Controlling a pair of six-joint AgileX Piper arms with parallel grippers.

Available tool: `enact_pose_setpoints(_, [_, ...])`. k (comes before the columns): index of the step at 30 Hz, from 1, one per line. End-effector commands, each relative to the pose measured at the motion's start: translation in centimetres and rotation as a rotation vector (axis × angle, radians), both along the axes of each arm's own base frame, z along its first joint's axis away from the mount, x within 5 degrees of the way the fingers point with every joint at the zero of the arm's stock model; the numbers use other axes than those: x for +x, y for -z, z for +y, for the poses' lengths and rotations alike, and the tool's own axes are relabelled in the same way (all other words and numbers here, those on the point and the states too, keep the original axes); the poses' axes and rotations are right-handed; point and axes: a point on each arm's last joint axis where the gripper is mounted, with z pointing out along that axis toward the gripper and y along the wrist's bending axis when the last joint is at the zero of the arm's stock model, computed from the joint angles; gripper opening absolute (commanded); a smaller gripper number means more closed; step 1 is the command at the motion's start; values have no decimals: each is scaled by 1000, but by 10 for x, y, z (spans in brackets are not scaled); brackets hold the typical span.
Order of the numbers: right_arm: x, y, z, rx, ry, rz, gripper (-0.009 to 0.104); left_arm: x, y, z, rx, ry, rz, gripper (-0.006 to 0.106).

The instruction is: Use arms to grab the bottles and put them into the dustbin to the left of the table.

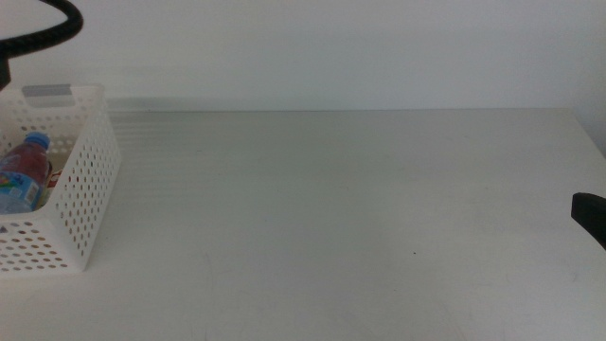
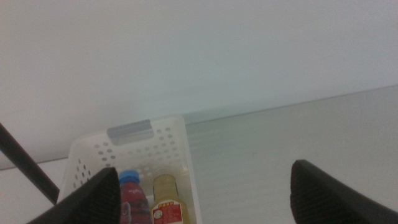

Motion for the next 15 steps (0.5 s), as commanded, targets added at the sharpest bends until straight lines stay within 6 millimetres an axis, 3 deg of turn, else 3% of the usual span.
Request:
enact_pose_setpoints(1, [2, -13, 1, 18, -7, -85, 57, 2, -13, 0, -27, -7, -88, 89])
enact_pose_setpoints(4, [3, -8, 1, 7, -7, -72, 57, 1, -12, 0, -28, -7, -90, 89])
enact_pose_setpoints(8, [1, 4, 1, 22, -6, -114, 57, -16, -4, 0, -52, -22, -201, 89])
enact_pose_setpoints(11, [-5, 10, -4, 24, 8, -177, 57, -36, 12, 1, -68, -34, -269, 89])
enact_pose_setpoints(15, [-15, 25, -16, -41, 75, -203, 57, -64, 49, -1, -70, -30, -247, 89])
